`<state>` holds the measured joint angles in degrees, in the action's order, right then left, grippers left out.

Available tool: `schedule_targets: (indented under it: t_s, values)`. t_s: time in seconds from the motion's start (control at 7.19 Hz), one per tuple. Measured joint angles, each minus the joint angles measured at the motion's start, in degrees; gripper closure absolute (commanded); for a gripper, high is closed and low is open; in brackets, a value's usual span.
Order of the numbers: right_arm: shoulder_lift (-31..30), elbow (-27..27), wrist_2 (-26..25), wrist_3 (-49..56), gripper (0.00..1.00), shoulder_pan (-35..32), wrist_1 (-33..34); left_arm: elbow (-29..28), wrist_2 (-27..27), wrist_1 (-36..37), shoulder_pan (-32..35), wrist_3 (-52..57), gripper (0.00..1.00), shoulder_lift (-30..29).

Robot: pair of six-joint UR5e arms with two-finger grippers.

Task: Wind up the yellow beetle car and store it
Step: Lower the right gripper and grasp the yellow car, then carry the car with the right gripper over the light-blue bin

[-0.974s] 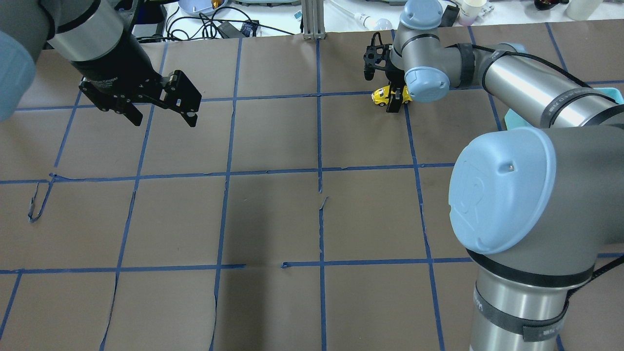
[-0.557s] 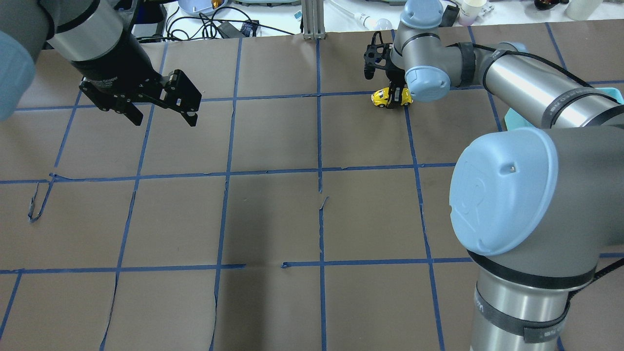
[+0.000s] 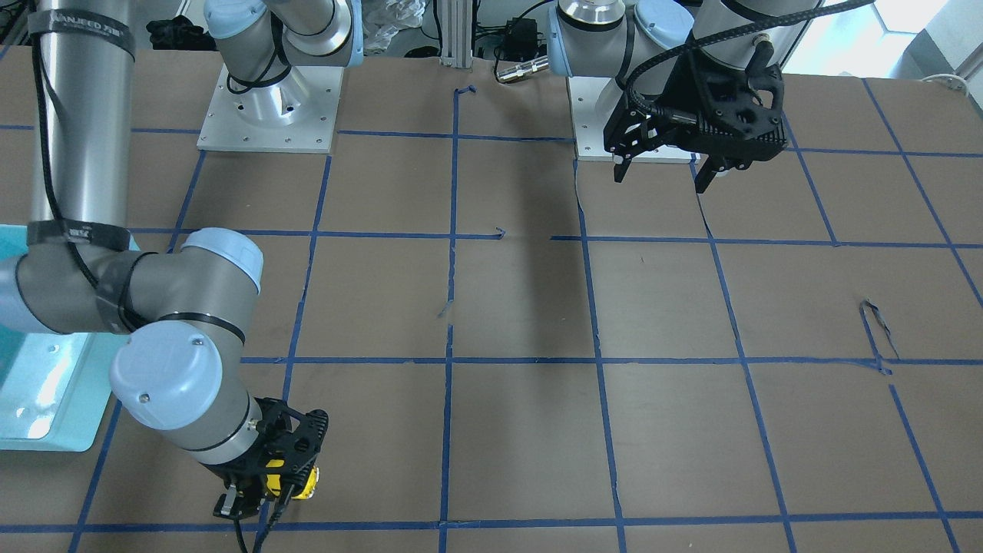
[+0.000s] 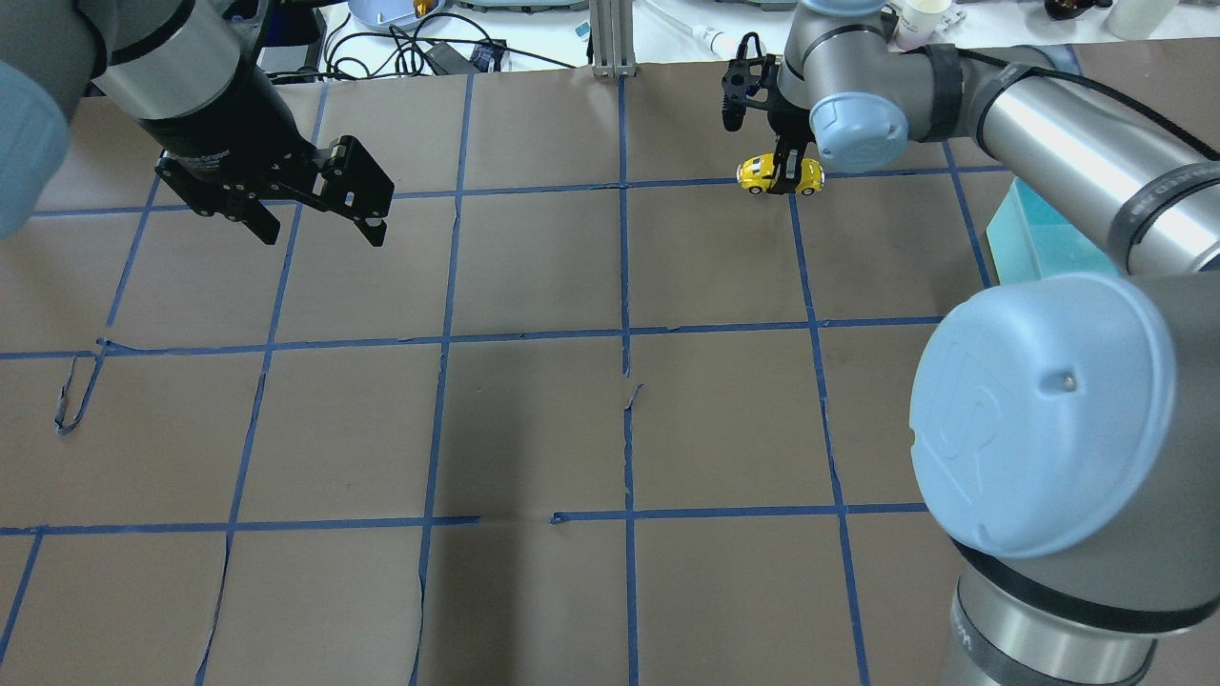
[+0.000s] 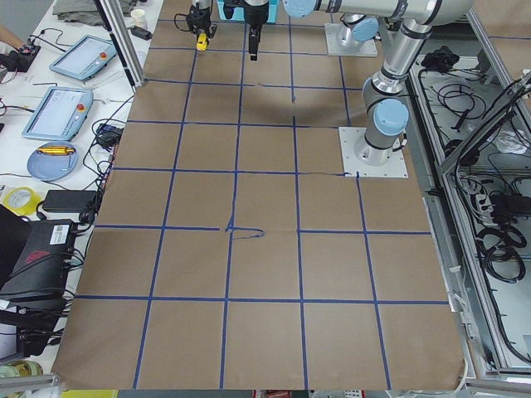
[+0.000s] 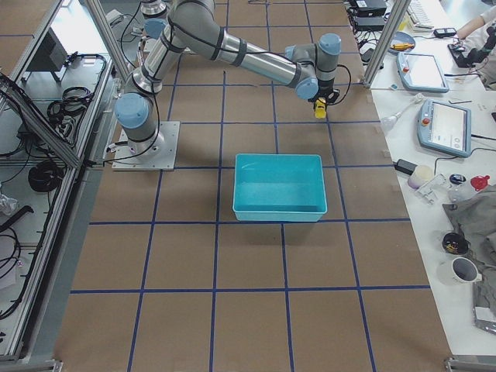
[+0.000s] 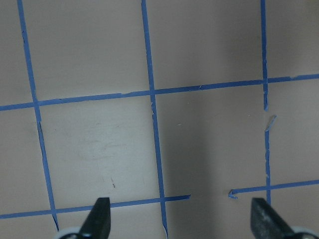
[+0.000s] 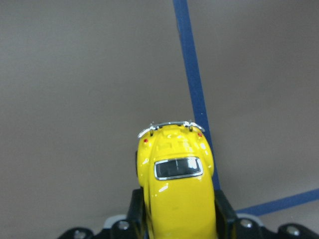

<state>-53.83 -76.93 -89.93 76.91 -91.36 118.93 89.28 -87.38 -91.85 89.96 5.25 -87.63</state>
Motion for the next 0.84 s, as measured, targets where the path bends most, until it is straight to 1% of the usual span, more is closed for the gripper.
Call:
schedule_targets:
  t_s: [0.28,0.56,0.7,0.84]
  values:
    - [-6.93,-0.38,-3.12,0.33,1.00,2.31,-9.45,0.05,0.01,0.14,-0.02,0.13,0.00,0.00]
    - [-11.92,-0.99,-4.58,3.66,1.00,8.56,-18.74,0.09,0.01,0.18,0.00,0.21,0.00,-0.02]
    - [-14.40,-2.38,-4.97,8.33,1.00,12.56,-21.23,0.10,0.01,0.18,0.01,0.30,0.00,-0.06]
    - [-16.75,-5.06,-5.26,13.40,1.00,16.90,-21.94,0.11,0.03,0.21,-0.01,0.41,0.00,-0.07]
